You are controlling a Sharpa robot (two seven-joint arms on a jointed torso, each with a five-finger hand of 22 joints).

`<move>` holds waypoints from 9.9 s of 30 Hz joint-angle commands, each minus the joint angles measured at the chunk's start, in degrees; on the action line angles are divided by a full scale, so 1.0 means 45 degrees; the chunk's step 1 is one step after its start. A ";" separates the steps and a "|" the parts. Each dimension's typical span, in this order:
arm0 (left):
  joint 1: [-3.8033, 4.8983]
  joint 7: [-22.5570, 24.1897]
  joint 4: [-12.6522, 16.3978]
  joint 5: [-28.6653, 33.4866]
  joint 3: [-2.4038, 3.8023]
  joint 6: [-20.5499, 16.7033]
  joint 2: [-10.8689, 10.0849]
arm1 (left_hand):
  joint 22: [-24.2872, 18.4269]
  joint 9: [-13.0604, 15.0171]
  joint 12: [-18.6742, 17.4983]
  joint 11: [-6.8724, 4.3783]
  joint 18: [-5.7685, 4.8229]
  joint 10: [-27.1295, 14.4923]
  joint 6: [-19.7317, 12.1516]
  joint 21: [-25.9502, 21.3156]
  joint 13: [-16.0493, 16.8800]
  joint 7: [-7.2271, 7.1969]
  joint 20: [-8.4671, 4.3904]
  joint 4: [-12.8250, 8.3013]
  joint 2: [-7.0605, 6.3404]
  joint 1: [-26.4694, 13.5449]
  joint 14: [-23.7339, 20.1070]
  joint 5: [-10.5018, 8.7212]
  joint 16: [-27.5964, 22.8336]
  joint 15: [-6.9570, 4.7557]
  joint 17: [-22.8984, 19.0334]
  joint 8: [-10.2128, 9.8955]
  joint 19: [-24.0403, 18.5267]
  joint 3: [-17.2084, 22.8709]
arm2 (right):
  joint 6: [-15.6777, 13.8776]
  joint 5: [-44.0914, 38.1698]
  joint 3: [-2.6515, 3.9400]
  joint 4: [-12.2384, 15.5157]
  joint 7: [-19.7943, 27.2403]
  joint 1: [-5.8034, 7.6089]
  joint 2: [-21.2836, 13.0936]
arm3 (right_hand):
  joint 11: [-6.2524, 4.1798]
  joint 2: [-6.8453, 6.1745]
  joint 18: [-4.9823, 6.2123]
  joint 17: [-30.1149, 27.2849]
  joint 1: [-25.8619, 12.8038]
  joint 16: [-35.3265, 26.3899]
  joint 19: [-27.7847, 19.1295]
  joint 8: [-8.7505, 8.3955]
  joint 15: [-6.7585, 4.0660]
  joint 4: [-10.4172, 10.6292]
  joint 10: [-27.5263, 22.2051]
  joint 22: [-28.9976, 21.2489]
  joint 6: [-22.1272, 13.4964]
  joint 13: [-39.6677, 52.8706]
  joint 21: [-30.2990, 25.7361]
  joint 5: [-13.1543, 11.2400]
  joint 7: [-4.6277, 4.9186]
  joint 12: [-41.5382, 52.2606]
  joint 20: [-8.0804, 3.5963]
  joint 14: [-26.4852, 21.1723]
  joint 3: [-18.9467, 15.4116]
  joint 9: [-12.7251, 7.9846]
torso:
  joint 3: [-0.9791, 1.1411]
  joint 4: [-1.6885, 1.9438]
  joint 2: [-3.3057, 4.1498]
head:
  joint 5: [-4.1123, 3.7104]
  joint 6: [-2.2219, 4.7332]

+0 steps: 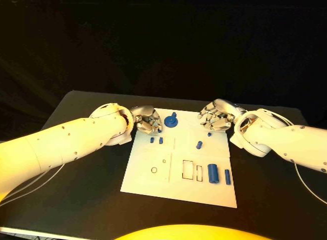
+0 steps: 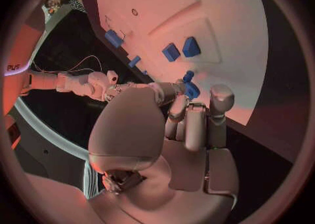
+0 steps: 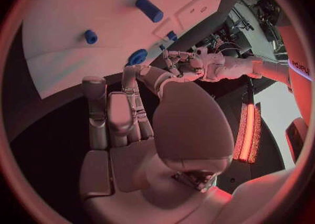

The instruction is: Assemble the parts on the task board

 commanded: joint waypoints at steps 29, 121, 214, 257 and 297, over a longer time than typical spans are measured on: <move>0.0002 0.0797 0.0128 0.0755 0.0005 -0.0889 -0.0089 | -0.0004 -0.0007 0.0063 0.0048 -0.0157 -0.0077 0.0001 0.0088 -0.0055 0.0023 0.0060 -0.0052 -0.0009 -0.0168 0.0038 0.0009 0.0061 0.0062 0.0051 -0.0074 -0.0011 0.0133 | -0.0002 0.0019 0.0003 -0.0035 0.0181 -0.0010 0.0039 | -0.0006 -0.0011 -0.0198 -0.0032 -0.0111 0.0023 0.0039 -0.0044 -0.0061 0.0060 -0.0092 -0.0009 -0.0016 0.0055 0.0019 0.0058 0.0002 0.0108 -0.0016 0.0335 0.0063 0.0023 | 0.0000 -0.0003 0.0002 | 0.0035 -0.0014; -0.0408 0.4540 0.3924 1.2759 0.0207 -0.2101 -0.4214 | -0.4911 0.0211 -0.8366 0.1105 0.0578 -0.4732 -0.0875 -0.4896 -0.9857 0.0742 0.0982 0.0203 -0.0433 -0.0410 -0.5736 0.0040 -0.5107 0.1039 -0.9374 -0.0051 -0.3751 -0.1981 | 0.1387 -0.5405 0.0002 0.0067 -0.2381 -0.0727 -0.0034 | 0.0658 -0.0580 -0.0155 -0.0809 0.0391 0.0473 -0.0031 -0.0022 0.0499 0.0574 -0.1116 0.0364 -0.0132 -0.5008 -0.0413 0.0082 0.0381 -0.3792 0.0347 0.0060 0.0569 0.0540 | -0.0003 -0.0010 0.0000 | -0.2364 -0.0075; -0.0418 0.4328 0.3692 1.2666 0.0206 -0.1804 -0.4224 | -0.5010 0.0147 -0.8486 0.1131 0.0580 -0.4688 -0.0997 -0.5004 -1.0000 0.0781 0.0983 0.0278 -0.0341 -0.0372 -0.5625 0.0007 -0.5203 0.1052 -0.9437 -0.0137 -0.3621 -0.2080 | 0.1545 -0.4381 0.0052 0.0308 -0.2307 -0.0675 -0.0187 | 0.0643 -0.0753 -0.0272 -0.1142 0.2417 0.1450 0.0469 -0.0411 0.0482 0.3123 -0.1849 0.1284 -0.0071 -0.5317 -0.0236 0.0139 0.0320 -0.2671 0.0399 -0.0060 -0.1121 0.0389 | -0.0011 0.0005 0.0000 | -0.2309 -0.0118; -0.0430 0.4207 0.3676 1.2627 0.0206 -0.1667 -0.4247 | -0.5029 0.0148 -0.8500 0.1129 0.0580 -0.4673 -0.0962 -0.5026 -1.0023 0.0775 0.0983 0.0291 -0.0321 -0.0361 -0.5610 0.0001 -0.5219 0.1052 -0.9446 -0.0120 -0.3598 -0.2102 | 0.2356 -0.5298 0.0047 0.0113 -0.3005 -0.0850 0.0016 | 0.0583 -0.0880 -0.0287 -0.1123 0.2107 0.1543 0.0486 0.0074 0.0407 0.2087 -0.1648 0.1635 0.0490 -0.5235 0.0008 0.0099 0.0224 -0.2860 0.0374 -0.0080 -0.0287 0.0666 | -0.0005 -0.0007 0.0003 | -0.2343 -0.0261; -0.0440 0.4180 0.3715 1.2554 0.0205 -0.1851 -0.4242 | -0.5054 0.0124 -0.8519 0.1120 0.0585 -0.4645 -0.1009 -0.5050 -1.0060 0.0779 0.0971 0.0251 -0.0309 -0.0277 -0.5582 0.0010 -0.5250 0.1037 -0.9464 -0.0153 -0.3552 -0.2117 | -0.0062 -0.5609 0.0057 0.0526 -0.3211 -0.0983 -0.0132 | 0.0066 -0.0044 -0.0632 -0.0341 0.1265 0.2103 0.1368 0.0647 -0.0045 0.0171 0.0344 0.3050 0.1483 -0.5002 0.2263 0.0099 -0.0190 -0.2942 -0.0062 0.0199 0.1318 0.1114 | -0.0010 -0.0006 -0.0010 | -0.2386 -0.0214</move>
